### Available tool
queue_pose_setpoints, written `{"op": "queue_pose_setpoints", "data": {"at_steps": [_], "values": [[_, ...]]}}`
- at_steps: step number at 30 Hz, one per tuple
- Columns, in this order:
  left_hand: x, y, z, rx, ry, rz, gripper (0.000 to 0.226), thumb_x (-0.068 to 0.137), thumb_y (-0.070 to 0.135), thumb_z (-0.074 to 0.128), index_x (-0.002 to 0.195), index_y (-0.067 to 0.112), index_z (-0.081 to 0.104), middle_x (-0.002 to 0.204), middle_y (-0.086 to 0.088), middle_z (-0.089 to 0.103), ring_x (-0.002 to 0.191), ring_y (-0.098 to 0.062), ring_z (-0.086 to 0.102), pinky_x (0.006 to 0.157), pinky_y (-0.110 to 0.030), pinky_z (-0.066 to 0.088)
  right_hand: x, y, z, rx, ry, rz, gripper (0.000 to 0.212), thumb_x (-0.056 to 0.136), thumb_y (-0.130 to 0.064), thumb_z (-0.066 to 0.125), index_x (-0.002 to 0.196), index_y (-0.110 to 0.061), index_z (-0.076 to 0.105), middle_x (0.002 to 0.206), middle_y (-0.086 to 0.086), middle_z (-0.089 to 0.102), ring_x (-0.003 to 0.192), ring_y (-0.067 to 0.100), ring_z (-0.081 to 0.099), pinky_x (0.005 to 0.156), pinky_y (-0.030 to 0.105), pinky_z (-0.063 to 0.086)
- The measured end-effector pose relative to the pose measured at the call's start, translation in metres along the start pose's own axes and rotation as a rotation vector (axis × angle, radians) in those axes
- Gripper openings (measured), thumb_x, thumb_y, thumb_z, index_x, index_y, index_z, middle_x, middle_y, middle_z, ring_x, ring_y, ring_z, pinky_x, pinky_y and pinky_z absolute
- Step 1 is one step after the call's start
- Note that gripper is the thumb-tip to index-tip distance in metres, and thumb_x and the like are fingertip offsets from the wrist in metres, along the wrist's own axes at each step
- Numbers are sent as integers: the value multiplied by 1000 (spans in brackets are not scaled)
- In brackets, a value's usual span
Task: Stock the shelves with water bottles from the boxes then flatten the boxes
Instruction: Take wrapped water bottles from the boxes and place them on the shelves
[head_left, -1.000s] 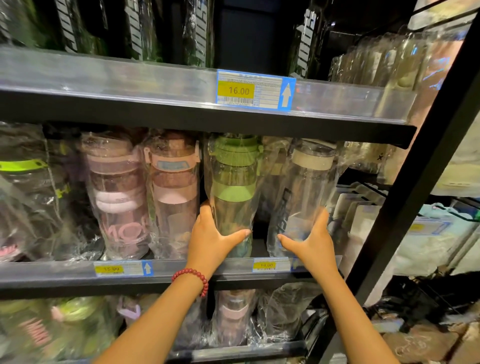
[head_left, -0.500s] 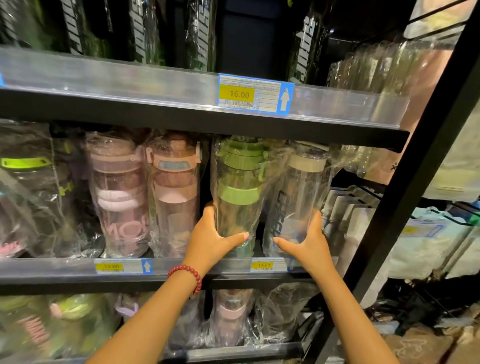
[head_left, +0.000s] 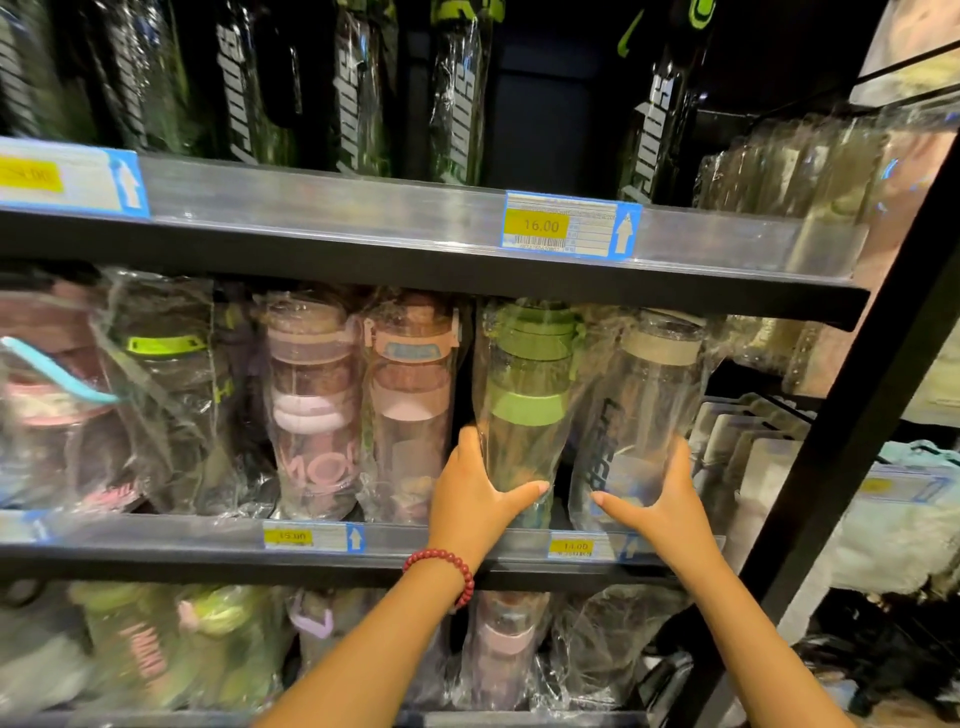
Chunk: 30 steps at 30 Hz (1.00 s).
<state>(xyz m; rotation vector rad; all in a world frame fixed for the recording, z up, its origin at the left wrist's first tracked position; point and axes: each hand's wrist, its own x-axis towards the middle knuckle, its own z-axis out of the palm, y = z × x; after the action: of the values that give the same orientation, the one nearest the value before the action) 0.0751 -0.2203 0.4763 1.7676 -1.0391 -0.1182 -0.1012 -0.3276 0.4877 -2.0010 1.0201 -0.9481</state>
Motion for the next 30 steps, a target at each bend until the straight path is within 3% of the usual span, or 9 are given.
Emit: {"op": "queue_pose_setpoints", "data": {"at_steps": [6, 10, 12, 15, 19, 22, 24, 26, 30], "values": [[-28, -7, -27, 11, -51, 54, 98, 67, 52, 77, 146, 25, 26, 145, 9, 38, 131, -8, 40, 107, -26, 36, -16, -6, 1, 81, 182, -82, 105, 72, -19, 81, 151, -19, 12, 155, 2, 23, 140, 20, 26, 112, 37, 28], [-60, -21, -62, -107, 203, 191, 53, 68, 56, 68, 116, 44, 49, 116, 20, 61, 109, 3, 56, 94, -23, 47, -34, -9, 13, 166, 338, -105, 89, 74, -12, 79, 146, -18, 26, 146, 4, 36, 134, 19, 37, 111, 38, 32], [-63, -31, -81, -144, 349, 184, 41, 70, 53, 65, 107, 40, 55, 107, 21, 62, 101, 0, 59, 88, -25, 49, -43, -15, 23, 156, 444, -121, 81, 76, -11, 77, 143, -16, 32, 142, 4, 40, 130, 20, 41, 109, 35, 34], [-56, -43, -110, -133, 543, 183, 42, 73, 48, 62, 109, 27, 58, 107, 11, 61, 99, -9, 59, 88, -32, 49, -56, -31, 43, 97, 562, -270, 69, 77, -9, 77, 136, -9, 40, 133, 9, 45, 123, 26, 45, 101, 22, 37], [-46, -60, -141, -75, 613, 179, 51, 74, 43, 66, 118, 21, 53, 118, 10, 52, 110, -13, 52, 94, -35, 47, -67, -63, 82, 77, 475, -521, 60, 80, -29, 65, 131, -4, 45, 129, -1, 45, 121, 25, 47, 103, 34, 39], [-39, -70, -152, -12, 499, 98, 64, 76, 36, 76, 130, 19, 46, 128, 7, 46, 121, -13, 45, 102, -34, 41, -71, -90, 114, 84, 366, -612, 57, 80, -30, 61, 130, -7, 45, 127, -5, 44, 120, 17, 46, 104, 28, 37], [-35, -73, -155, 48, 405, 54, 75, 77, 35, 74, 140, 18, 37, 140, 4, 39, 129, -13, 38, 106, -28, 33, -70, -103, 135, 68, 279, -604, 58, 80, -33, 59, 132, -12, 42, 128, -5, 43, 122, 14, 43, 106, 21, 33], [-32, -72, -156, 60, 314, 38, 84, 78, 37, 73, 146, 22, 26, 142, 13, 30, 130, -4, 31, 103, -20, 28, -68, -110, 151, 64, 207, -565, 60, 80, -37, 57, 134, -18, 38, 130, -6, 40, 125, 12, 40, 107, 14, 28], [-35, -73, -165, 3, 338, 80, 74, 78, 41, 73, 140, 31, 33, 134, 20, 36, 121, 6, 38, 98, -18, 36, -74, -117, 176, 101, 93, -503, 59, 80, -43, 56, 134, -30, 36, 131, -16, 38, 127, 8, 39, 104, 22, 32]]}}
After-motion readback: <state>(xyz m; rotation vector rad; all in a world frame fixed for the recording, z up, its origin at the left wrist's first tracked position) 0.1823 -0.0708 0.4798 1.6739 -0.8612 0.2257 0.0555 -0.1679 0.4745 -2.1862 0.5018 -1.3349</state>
